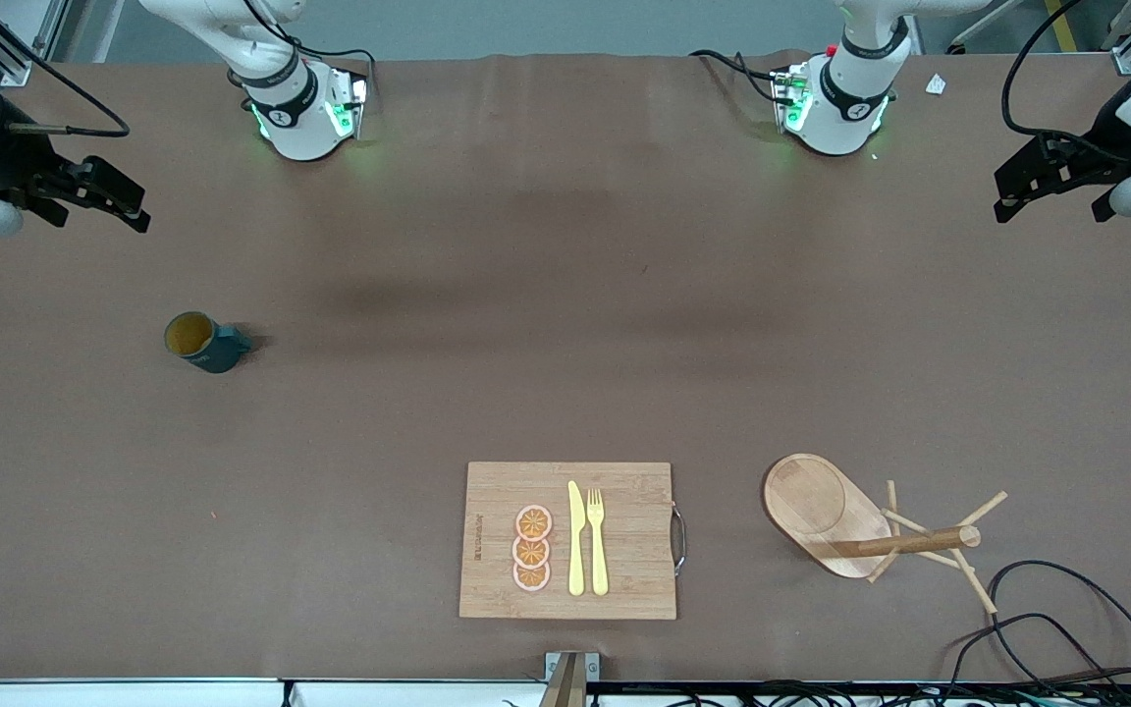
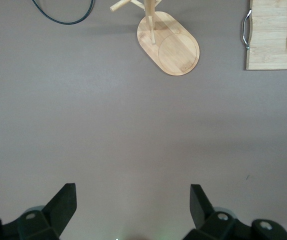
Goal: Pass cup and hang on rack
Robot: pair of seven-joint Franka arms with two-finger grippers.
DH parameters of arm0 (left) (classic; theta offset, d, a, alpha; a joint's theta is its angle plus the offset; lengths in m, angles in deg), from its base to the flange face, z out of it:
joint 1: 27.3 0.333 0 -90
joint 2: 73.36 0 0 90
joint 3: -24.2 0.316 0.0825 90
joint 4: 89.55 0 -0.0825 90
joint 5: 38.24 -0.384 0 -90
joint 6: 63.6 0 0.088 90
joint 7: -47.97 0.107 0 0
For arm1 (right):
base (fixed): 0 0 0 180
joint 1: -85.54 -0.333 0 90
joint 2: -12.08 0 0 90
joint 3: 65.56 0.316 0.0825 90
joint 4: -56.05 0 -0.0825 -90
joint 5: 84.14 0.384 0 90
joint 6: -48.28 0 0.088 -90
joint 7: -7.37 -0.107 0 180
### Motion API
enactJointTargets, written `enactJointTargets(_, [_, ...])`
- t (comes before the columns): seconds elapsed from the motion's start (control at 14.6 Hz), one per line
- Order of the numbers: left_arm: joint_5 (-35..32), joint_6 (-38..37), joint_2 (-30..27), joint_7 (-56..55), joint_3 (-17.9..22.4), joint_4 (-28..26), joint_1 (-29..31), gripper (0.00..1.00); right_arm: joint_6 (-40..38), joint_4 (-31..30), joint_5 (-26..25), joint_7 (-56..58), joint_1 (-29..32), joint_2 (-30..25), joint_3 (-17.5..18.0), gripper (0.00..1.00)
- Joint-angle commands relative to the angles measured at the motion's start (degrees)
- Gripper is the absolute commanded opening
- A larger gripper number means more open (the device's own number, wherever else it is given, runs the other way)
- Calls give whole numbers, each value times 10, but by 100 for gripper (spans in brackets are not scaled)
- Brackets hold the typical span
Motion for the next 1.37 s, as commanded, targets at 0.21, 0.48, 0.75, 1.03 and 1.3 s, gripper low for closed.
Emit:
enactJointTargets(0.21, [9,-5,0,6,0,9,4,100,-3,-10,5,-4,-1,-11,-2,100])
enactJointTargets(0.48, [8,-5,2,1,0,10,4,100,-4,-10,5,-4,-1,-11,-2,100])
enactJointTargets(0.75, [8,-5,13,3,0,19,4,100,-12,-10,4,-4,1,-11,-4,100])
enactJointTargets(1.03, [11,-5,21,2,0,19,3,100,-12,-10,4,-3,1,-11,-4,100])
enactJointTargets(1.3, [10,-3,32,-3,0,21,4,100,18,-59,5,-1,-1,-26,-4,100])
